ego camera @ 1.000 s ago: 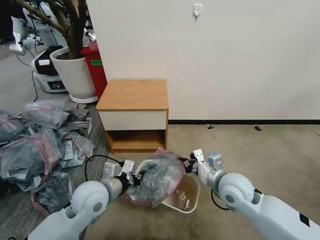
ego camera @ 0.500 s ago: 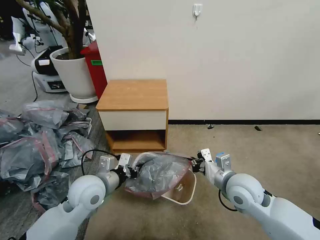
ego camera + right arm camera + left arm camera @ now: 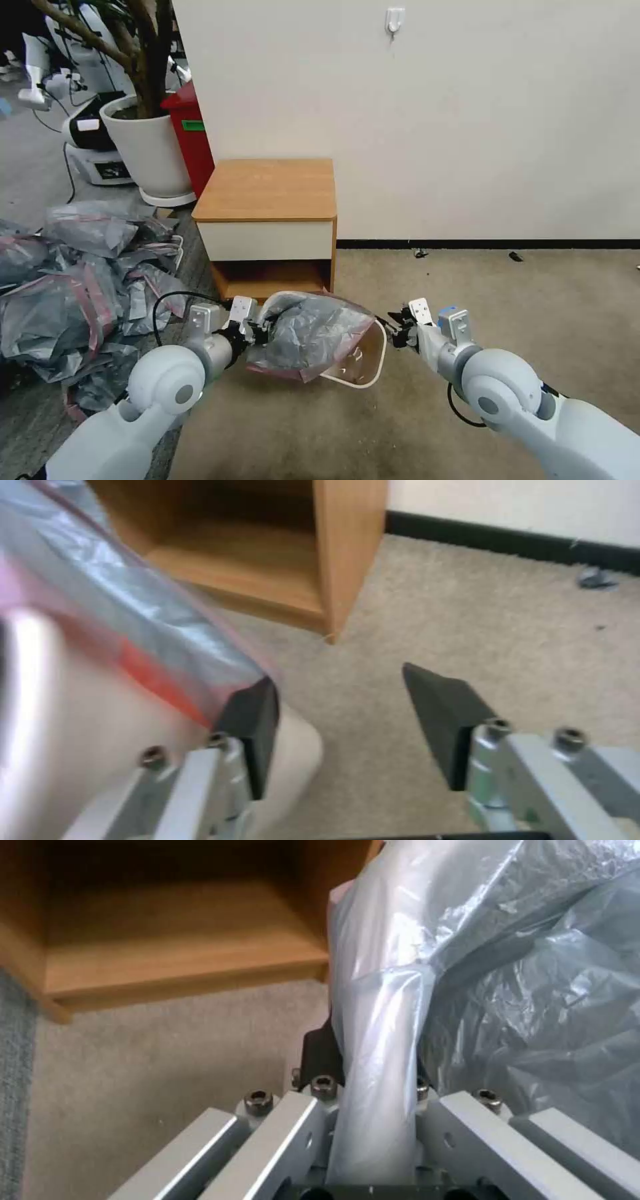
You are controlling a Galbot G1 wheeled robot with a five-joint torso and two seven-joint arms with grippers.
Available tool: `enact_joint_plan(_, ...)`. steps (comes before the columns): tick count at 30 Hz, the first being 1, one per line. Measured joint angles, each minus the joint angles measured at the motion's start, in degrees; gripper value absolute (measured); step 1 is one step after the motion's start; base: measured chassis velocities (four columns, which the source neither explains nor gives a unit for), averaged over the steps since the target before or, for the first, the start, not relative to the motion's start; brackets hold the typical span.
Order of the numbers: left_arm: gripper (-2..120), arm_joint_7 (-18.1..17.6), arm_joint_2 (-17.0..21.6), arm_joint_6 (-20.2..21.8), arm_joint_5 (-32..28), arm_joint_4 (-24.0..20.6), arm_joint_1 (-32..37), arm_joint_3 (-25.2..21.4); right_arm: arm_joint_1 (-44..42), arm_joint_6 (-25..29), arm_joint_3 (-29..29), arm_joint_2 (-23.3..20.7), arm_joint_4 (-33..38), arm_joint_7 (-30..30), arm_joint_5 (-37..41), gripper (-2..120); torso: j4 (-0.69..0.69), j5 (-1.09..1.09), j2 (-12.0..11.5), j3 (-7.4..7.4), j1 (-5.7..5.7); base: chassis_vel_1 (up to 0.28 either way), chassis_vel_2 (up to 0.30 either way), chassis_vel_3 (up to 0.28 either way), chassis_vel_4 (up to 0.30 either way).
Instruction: Pick up the garbage bag from the table and place it over the trash can.
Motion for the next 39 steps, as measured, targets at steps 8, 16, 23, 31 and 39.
enact_joint_plan(8, 3, 0.7, 0.2, -0.5, 0.0, -0.1, 0.7, -1.7, -1.1, -0.4, 1.9, -1.8, -1.4, -0.9, -3.7, 65, 0.0, 0.0, 0.0, 0.0, 0.0, 0.0, 0.0, 0.0, 0.0)
enact_joint_plan(16, 3, 0.8, -0.3, -0.9, 1.3, 0.1, 1.0, -2.2, -2.8, 0.2, 4.8, -2.1, -1.9, -1.1, -4.7, 68, 0.0, 0.0, 0.0, 0.0, 0.0, 0.0, 0.0, 0.0, 0.0)
enact_joint_plan(23, 3, 0.8, -1.4, -2.0, 2.9, 2.3, 0.8, -3.2, -4.4, 2.9, 14.9, 2.2, 5.2, 7.7, 18.1, 71, 0.01, -0.01, 0.0, 0.0, 0.0, 0.0, 0.0, 0.0, 0.0)
enact_joint_plan(31, 3, 0.9, -2.1, -2.4, 3.7, 3.2, 0.5, -3.3, -5.4, 0.6, 20.2, 9.8, 15.1, 18.6, 44.9, 75, 0.0, -0.01, 0.0, 0.0, 0.0, 0.0, 0.0, 0.0, 0.0)
enact_joint_plan(39, 3, 0.9, -2.9, -2.6, 3.9, 3.4, 0.4, -3.3, -6.4, -1.6, 15.1, 17.6, 16.0, 22.5, 46.5, 75, 0.0, -0.02, 0.0, 0.0, 0.0, 0.0, 0.0, 0.0, 0.0)
